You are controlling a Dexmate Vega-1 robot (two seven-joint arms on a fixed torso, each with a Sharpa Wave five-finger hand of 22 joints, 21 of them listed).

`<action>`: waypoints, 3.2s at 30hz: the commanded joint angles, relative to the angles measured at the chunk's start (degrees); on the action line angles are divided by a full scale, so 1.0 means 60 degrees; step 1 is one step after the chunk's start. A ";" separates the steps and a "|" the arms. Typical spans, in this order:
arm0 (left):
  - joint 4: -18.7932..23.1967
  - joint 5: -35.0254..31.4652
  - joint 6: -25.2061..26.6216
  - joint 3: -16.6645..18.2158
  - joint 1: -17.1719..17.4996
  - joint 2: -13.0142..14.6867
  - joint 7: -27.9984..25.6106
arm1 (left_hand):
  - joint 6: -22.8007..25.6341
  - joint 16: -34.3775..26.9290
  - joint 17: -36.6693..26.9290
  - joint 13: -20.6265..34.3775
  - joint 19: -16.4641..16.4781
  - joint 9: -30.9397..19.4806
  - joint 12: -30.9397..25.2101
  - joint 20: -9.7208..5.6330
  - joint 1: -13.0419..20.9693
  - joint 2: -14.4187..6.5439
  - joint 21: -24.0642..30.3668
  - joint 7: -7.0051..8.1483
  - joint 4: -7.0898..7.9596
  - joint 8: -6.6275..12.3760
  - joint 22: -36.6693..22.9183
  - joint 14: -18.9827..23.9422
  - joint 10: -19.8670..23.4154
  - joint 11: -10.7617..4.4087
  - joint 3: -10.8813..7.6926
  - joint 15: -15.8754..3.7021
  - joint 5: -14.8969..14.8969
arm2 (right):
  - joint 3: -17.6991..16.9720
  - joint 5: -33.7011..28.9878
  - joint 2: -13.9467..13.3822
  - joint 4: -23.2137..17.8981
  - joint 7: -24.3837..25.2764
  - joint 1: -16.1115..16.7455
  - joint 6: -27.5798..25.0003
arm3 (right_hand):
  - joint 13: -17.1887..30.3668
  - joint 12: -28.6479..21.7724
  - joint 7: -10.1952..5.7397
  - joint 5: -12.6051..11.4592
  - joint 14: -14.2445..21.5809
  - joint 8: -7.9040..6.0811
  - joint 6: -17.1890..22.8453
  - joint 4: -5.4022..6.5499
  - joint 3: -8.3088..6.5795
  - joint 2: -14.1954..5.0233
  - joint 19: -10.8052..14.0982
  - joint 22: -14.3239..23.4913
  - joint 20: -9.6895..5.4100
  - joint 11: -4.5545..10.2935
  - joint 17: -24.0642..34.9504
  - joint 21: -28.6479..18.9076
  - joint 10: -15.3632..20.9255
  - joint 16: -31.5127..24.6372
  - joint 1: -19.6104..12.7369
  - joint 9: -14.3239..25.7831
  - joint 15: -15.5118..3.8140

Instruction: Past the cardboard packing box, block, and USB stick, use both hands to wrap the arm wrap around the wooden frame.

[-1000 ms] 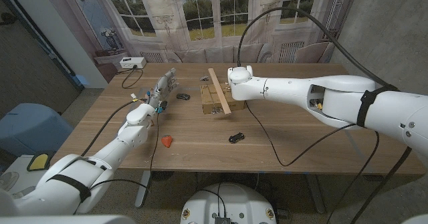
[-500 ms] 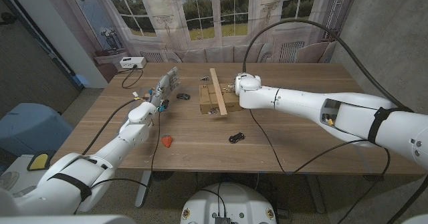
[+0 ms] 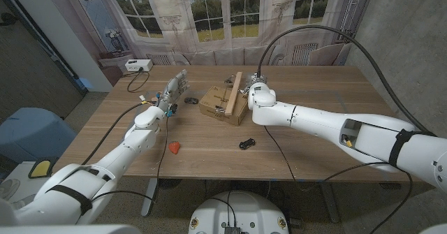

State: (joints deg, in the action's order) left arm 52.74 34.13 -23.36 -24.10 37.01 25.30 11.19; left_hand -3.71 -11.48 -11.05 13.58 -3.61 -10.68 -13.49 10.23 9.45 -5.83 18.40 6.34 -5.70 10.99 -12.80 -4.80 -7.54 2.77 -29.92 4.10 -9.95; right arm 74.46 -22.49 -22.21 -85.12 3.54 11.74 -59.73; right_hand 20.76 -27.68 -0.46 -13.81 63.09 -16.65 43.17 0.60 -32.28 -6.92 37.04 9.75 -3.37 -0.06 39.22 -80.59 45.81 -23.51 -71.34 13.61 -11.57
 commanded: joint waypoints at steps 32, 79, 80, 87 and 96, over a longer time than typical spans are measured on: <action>0.1946 0.0130 0.0128 0.0282 0.1274 0.0629 -0.0598 | -0.0053 0.0011 -0.0018 0.0019 0.0028 -0.0012 -0.0021 0.0055 -0.0096 0.0018 0.0012 0.0030 -0.0015 0.0005 -0.0018 -0.0039 -0.0051 -0.0004 -0.0073 0.0011 0.0000 | -0.2327 -0.2535 -0.0998 -0.2436 0.2711 0.2309 0.2086 | -0.0437 0.0567 -0.0295 0.0669 0.0375 -0.0061 0.1215 -0.1736 -0.0906 0.0103 -0.0450 0.0151 -0.1384 0.0098 -0.1107 -0.0687 0.0618 0.0468 -0.0861 0.0105 -0.0290; 0.2881 0.0341 0.0122 0.0621 0.1860 0.1231 -0.0472 | -0.0157 -0.0027 -0.0020 0.0012 0.0072 -0.0010 -0.0043 0.0065 -0.0148 0.0009 0.0035 0.0079 -0.0002 -0.0024 -0.0017 0.0064 -0.0005 -0.0023 -0.0089 -0.0006 0.0007 | -0.3044 -0.6186 -0.0915 -0.2542 0.2285 0.2343 0.4235 | -0.0842 0.1355 -0.0634 0.0426 0.1364 0.0691 -0.3760 -0.1431 0.0906 0.0865 -0.1798 0.0134 -0.1271 0.1312 -0.1939 -0.0676 0.2059 0.0517 -0.0648 -0.0384 -0.0328; 0.2960 0.0327 0.0131 0.0633 0.1898 0.1259 -0.0516 | -0.0162 -0.0029 -0.0020 0.0012 0.0072 -0.0010 -0.0045 0.0066 -0.0148 0.0009 0.0035 0.0079 -0.0002 -0.0025 -0.0017 0.0068 -0.0001 -0.0030 -0.0089 -0.0009 0.0007 | -0.3061 -0.6221 -0.0952 -0.2570 0.2202 0.2325 0.4364 | -0.0846 0.1372 -0.0604 0.0417 0.1358 0.0733 -0.3849 -0.1427 0.0929 0.0873 -0.1834 0.0136 -0.1271 0.1328 -0.1931 -0.0677 0.2056 0.0518 -0.0639 -0.0383 -0.0329; 0.3639 0.0229 0.0317 0.0727 0.2232 0.1517 -0.0878 | -0.0528 -0.0057 -0.0012 0.0010 0.0180 -0.0009 -0.0074 0.0077 -0.0139 0.0009 0.0080 -0.0014 -0.0020 -0.0133 -0.0017 0.0186 0.0077 -0.0029 -0.0108 -0.0059 -0.0001 | -0.3191 -0.6496 -0.1256 -0.2909 0.1050 0.2100 0.5169 | -0.0872 0.1460 -0.0249 0.0341 0.1297 0.0779 -0.3921 -0.1435 0.1015 0.0839 -0.1985 0.0154 -0.1304 0.1321 -0.1892 -0.0714 0.2095 0.0537 -0.0684 -0.0383 -0.0329; 0.4437 0.0088 0.0505 0.0811 0.2655 0.1790 -0.1264 | -0.0690 -0.0062 -0.0005 0.0009 0.0227 -0.0008 -0.0083 0.0090 -0.0120 0.0012 0.0096 0.0065 -0.0044 -0.0153 -0.0011 0.0237 0.0107 -0.0043 -0.0124 -0.0075 -0.0008 | -0.3248 -0.7149 -0.1340 -0.3298 -0.0719 0.1844 0.5718 | -0.0917 0.1624 0.0437 0.0228 0.1192 0.0799 -0.3798 -0.1444 0.1178 0.0802 -0.2246 0.0148 -0.1302 0.1401 -0.1791 -0.0722 0.2186 0.0559 -0.0765 -0.0377 -0.0336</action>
State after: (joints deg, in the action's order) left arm 74.03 35.57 -21.67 -19.85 50.26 34.12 6.12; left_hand -7.24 -11.48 -10.92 13.59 -2.75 -10.68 -13.87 10.66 8.99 -5.84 18.66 6.57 -6.01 10.13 -12.80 -3.76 -7.11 2.77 -30.24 3.47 -9.95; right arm 55.46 -61.07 -29.17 -102.50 9.77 24.47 -30.10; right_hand 15.07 -18.35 2.90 -11.97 69.48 -12.46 21.73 -7.06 -24.74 -1.64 24.17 10.55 -2.58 3.40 28.16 -84.72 53.88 -20.18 -75.36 11.19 -12.44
